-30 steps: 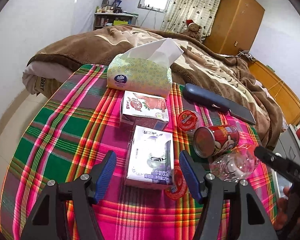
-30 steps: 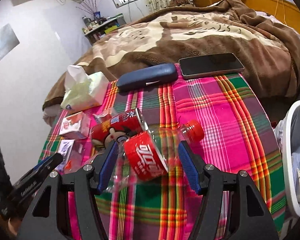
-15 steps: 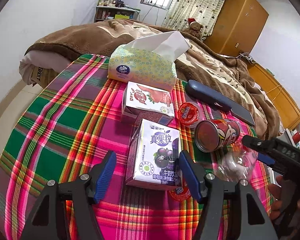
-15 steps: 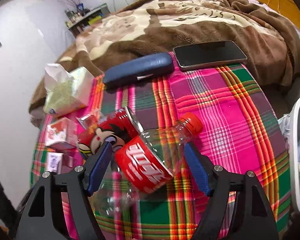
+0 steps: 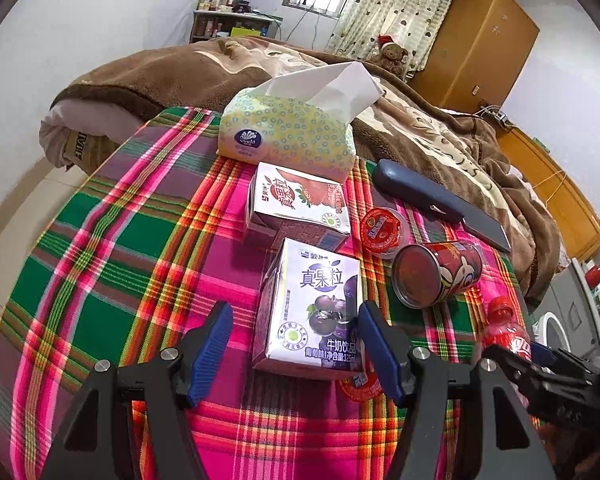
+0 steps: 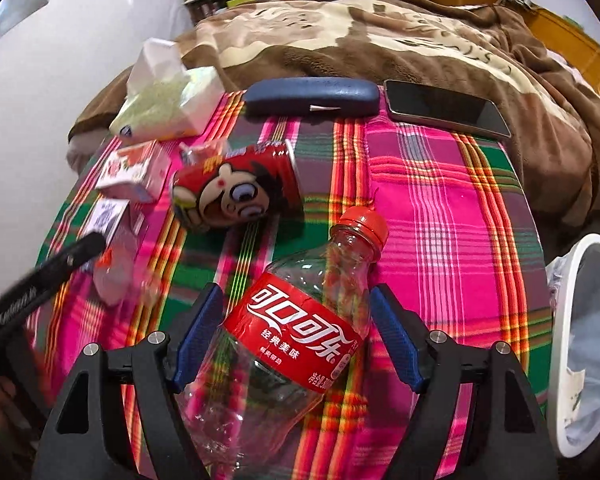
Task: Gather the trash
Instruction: 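Grasp the purple juice box with the left tool while the right tool grasps the Coca-Cola bottle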
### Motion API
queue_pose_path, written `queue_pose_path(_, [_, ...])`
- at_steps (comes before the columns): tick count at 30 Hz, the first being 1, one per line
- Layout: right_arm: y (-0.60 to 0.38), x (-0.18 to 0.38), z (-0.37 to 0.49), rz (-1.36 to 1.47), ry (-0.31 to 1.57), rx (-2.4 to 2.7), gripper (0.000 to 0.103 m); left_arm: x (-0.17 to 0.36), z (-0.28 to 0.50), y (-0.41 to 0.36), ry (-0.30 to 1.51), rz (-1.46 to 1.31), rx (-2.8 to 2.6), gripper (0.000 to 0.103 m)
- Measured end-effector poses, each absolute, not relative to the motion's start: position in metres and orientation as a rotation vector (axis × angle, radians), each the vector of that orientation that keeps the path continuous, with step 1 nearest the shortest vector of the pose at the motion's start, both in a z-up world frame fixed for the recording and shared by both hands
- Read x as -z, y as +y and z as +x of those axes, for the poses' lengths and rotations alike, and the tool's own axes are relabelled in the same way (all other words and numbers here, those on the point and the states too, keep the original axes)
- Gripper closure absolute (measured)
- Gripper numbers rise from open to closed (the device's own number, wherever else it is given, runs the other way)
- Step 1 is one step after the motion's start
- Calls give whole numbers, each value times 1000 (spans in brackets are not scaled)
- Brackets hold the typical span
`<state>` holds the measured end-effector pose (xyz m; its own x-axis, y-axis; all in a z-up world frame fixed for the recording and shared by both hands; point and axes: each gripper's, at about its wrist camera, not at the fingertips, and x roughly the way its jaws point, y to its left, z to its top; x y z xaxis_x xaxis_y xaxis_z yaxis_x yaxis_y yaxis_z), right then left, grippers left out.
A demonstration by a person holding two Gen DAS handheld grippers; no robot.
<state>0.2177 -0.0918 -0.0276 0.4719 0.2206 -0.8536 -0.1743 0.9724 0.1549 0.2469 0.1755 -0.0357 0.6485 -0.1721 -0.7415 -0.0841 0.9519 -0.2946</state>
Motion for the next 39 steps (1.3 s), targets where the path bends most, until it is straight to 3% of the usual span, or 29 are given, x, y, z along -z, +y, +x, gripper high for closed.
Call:
queue_pose_path(6, [-102,25,199,153,1036,-222,26,34,251,170,866,-277,46,36])
queue_pose_path(17, [-92,49,189,52,1097,-194,25,41,255,167,883,-267,44,34])
queue_pose_path(22, [-98,49,186,52,1071,-205,27,46,258,173,899,-307,48,43])
queue_pose_path(32, [-96,44,191,30,1018,-227,29,50,265,170,919,-272,22,43])
queue_pose_path(35, [-97,45,191,51,1012,-247,39,50,263,171,911,-276,26,43])
queue_pose_path(39, [-98,45,188,37,991,-239,39,48,259,173,901,-278,13,44])
